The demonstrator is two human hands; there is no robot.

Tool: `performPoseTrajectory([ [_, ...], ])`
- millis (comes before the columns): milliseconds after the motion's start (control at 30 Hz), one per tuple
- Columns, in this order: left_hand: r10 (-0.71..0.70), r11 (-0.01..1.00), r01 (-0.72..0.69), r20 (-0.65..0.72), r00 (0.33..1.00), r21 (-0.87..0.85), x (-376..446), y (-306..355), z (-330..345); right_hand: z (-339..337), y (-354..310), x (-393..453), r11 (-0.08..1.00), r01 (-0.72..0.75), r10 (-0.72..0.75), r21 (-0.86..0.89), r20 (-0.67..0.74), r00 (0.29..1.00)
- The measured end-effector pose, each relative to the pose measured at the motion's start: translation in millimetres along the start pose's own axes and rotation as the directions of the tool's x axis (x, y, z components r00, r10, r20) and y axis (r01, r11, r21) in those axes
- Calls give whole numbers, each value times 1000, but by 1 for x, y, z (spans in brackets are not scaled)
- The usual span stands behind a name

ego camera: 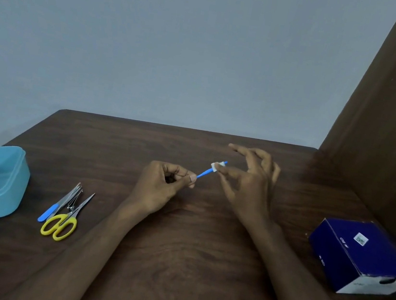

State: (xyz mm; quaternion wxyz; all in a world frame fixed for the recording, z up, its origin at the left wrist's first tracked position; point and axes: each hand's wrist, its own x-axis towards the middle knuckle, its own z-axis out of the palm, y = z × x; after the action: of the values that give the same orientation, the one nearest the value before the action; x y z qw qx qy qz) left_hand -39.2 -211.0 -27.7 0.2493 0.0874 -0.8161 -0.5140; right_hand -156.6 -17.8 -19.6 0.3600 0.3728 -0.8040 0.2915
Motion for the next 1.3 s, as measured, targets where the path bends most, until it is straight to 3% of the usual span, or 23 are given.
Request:
performPoseTrajectory([
  [133,-2,1000,2,10,1000,3,0,-1,1,1,11,2,986,-158,156,-45,-35,987],
  [267,-6,1000,7,-32,999,25,-2,0,1,-8,5,1,965,-260,258,18,-201,945],
  [367,-14,1000,15,-47,999,12,-2,1,1,-13,-13,-1,996,-80,85,30,-232,969],
  [467,-20,1000,19,-60,998,-12,0,0,0,-4,-27,-3,988,152,-149,33,-73,986],
  [533,-15,1000,13,-66,998,-25,-1,0,-1,2,-29,-2,981,181,-181,63,-4,984],
  [800,-2,1000,2,-26,1000,-22,1,0,1,-5,-4,3,998,-52,51,-38,-14,999],
  [1000,-14,999,13,-42,999,-43,-1,2,-1,-6,-2,4,976,-207,217,65,-238,947],
  [1067,-23,999,21,-52,998,-46,-1,2,-2,-12,-8,5,985,-166,175,57,-341,924],
  [1133,-23,999,20,-47,999,-44,-1,3,-1,-14,-17,5,1000,-25,19,-13,-346,938],
  [1233,-11,1000,10,-27,1000,-18,-3,5,0,-2,-27,2,973,219,-227,-68,-149,963],
  [1300,-1,1000,1,-20,1000,-2,-3,5,0,2,-25,3,972,227,-231,-56,-63,971],
])
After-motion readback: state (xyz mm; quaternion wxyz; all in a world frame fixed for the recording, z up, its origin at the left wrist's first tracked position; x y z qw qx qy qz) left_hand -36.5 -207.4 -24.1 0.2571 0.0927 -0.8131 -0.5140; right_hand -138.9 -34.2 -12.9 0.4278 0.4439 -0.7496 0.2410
